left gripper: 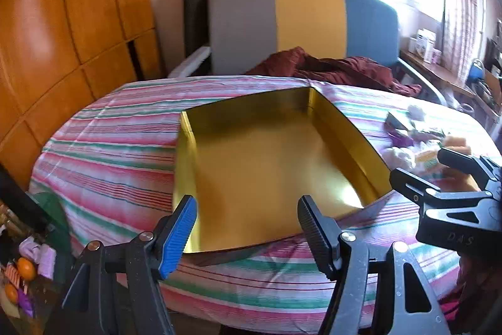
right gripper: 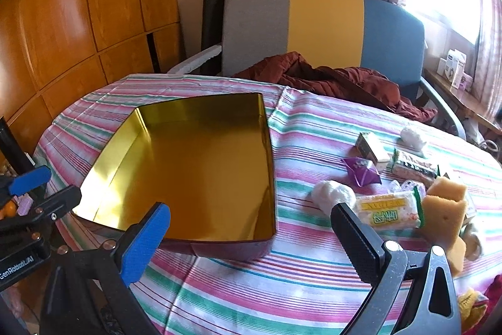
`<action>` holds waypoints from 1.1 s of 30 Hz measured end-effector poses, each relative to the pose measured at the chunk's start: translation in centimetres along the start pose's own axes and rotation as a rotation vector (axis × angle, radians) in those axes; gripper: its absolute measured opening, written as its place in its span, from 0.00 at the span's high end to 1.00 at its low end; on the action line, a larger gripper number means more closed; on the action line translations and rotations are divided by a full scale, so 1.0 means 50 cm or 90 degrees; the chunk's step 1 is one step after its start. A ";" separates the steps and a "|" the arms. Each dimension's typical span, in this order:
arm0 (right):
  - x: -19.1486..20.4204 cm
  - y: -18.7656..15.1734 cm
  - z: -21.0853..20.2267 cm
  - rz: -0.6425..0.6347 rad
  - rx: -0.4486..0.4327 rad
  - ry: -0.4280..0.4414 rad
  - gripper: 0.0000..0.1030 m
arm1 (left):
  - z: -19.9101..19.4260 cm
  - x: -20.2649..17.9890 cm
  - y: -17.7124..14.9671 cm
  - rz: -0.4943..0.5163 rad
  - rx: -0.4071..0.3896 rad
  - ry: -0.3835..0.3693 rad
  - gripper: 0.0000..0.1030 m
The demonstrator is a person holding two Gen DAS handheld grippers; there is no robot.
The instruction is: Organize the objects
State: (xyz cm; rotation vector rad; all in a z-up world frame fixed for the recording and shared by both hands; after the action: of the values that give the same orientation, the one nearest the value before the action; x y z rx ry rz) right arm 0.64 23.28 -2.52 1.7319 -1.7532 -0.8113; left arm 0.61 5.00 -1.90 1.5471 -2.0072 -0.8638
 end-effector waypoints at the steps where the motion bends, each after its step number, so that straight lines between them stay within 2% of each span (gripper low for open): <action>1: -0.009 -0.003 0.001 0.004 0.004 0.000 0.00 | 0.002 -0.004 0.000 0.001 0.002 -0.012 0.34; 6: -0.055 -0.019 0.002 0.032 0.023 -0.013 0.00 | 0.016 -0.021 0.010 -0.005 0.020 -0.051 0.34; 11: -0.125 -0.044 -0.013 0.063 0.045 -0.046 0.00 | 0.030 -0.051 0.019 0.016 0.041 -0.087 0.34; 17: -0.241 -0.081 -0.053 0.109 0.077 -0.098 0.00 | 0.045 -0.112 0.033 0.054 0.072 -0.168 0.34; 22: -0.382 -0.123 -0.096 0.165 0.119 -0.171 0.00 | 0.054 -0.191 0.057 0.116 0.082 -0.251 0.34; 27: -0.479 -0.164 -0.118 0.204 0.184 -0.218 0.00 | 0.080 -0.276 0.075 0.174 0.114 -0.333 0.34; 29: -0.509 -0.182 -0.113 0.215 0.225 -0.230 0.00 | 0.090 -0.305 0.079 0.196 0.117 -0.349 0.34; 33: -0.542 -0.205 -0.103 0.244 0.259 -0.232 0.00 | 0.125 -0.393 0.084 0.301 0.130 -0.368 0.34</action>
State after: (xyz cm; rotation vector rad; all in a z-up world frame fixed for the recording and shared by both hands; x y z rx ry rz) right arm 12.13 50.17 -5.66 1.4619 -2.5439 -0.6602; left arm -1.39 25.92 -2.89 0.8873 -2.7902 -1.0002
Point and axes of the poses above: each gripper's, at about its wrist camera, not at the fingertips, and z roughly the way its jaws point, x to its left, y to its top, the point moved 1 cm from there along z, roughly the way its jaws point, and after that the axes turned 6 degrees about -y, right-handed, at the moved point
